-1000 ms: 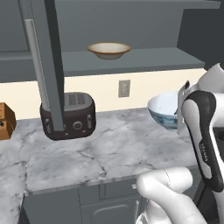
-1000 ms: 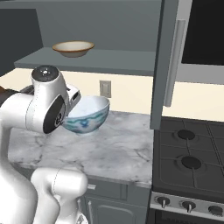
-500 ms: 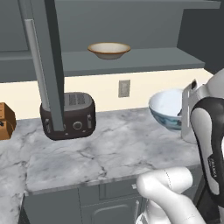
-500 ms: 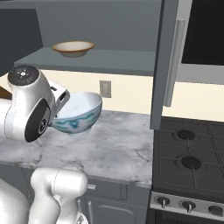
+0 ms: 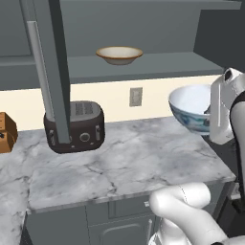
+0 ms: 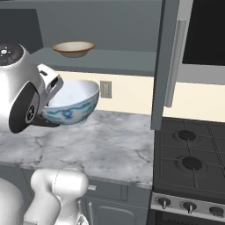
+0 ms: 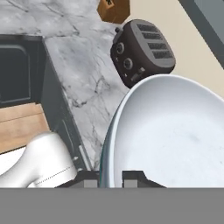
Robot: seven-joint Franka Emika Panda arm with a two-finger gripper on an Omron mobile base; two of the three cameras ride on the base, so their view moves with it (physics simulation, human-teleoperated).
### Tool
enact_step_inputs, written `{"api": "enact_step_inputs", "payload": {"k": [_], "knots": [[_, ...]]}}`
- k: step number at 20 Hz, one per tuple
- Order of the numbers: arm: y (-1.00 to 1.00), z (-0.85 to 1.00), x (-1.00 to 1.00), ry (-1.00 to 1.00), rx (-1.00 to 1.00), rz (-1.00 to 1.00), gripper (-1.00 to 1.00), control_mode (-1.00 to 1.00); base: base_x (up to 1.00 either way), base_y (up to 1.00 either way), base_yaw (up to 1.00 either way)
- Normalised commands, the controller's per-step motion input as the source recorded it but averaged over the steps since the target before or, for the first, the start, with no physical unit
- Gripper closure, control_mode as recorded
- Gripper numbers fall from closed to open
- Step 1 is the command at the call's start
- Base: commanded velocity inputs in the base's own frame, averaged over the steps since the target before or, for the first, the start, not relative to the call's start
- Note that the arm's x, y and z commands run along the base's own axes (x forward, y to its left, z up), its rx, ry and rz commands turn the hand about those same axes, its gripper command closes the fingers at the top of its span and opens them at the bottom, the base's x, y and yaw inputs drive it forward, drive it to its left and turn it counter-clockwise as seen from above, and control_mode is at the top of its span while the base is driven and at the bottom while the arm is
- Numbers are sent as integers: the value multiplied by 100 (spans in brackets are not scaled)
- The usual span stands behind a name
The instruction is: Open the cabinet. Pick the bowls from the counter and place them in the cabinet. Then close the cabinet.
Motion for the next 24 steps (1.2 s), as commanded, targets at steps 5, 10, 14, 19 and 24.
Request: {"api": "enact_step_inputs", "payload": {"k": [5, 10, 14, 19, 24], "knots": [[0, 50, 0, 2, 2, 0, 100, -100, 0, 0, 0], [0, 8, 7, -1, 6, 0, 100, -100, 0, 0, 0], [0, 0, 19, -13, 7, 0, 100, -100, 0, 0, 0], [0, 0, 16, -28, 4, 0, 100, -100, 0, 0, 0], [0, 13, 5, -18, 3, 0, 100, -100, 0, 0, 0]]}}
